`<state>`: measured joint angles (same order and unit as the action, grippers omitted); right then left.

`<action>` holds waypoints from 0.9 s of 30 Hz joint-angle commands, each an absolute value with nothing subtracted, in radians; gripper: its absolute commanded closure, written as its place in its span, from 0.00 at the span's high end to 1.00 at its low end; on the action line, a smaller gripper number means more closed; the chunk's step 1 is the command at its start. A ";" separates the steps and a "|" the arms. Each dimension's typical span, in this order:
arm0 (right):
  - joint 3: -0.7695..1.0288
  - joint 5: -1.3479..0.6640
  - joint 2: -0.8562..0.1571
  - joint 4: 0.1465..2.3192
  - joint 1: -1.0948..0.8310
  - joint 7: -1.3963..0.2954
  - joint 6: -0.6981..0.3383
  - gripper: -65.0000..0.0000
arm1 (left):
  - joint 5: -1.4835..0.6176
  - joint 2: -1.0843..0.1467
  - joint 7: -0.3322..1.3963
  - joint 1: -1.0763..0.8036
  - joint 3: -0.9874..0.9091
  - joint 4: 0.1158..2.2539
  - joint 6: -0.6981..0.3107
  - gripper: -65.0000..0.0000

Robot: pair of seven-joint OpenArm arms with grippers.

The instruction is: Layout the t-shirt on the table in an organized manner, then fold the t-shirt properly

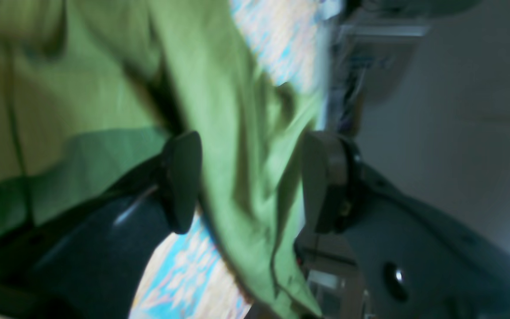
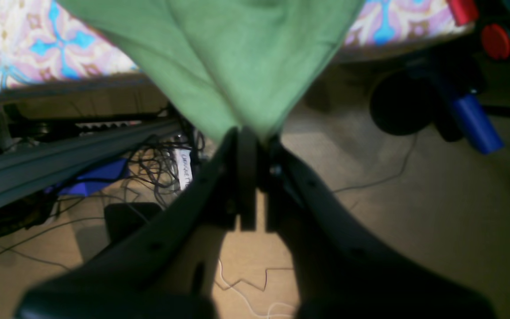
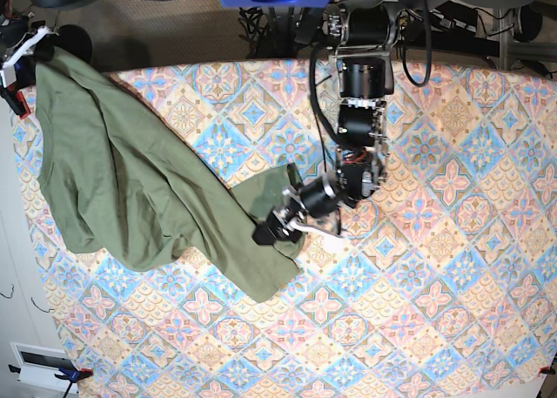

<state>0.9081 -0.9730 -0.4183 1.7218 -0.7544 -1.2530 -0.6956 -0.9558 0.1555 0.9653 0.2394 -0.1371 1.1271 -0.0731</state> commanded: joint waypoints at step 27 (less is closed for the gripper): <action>0.918 -0.989 -0.435 1.805 -0.740 -1.314 -0.698 0.01 | -1.024 0.157 0.501 0.472 0.219 0.622 -0.079 0.30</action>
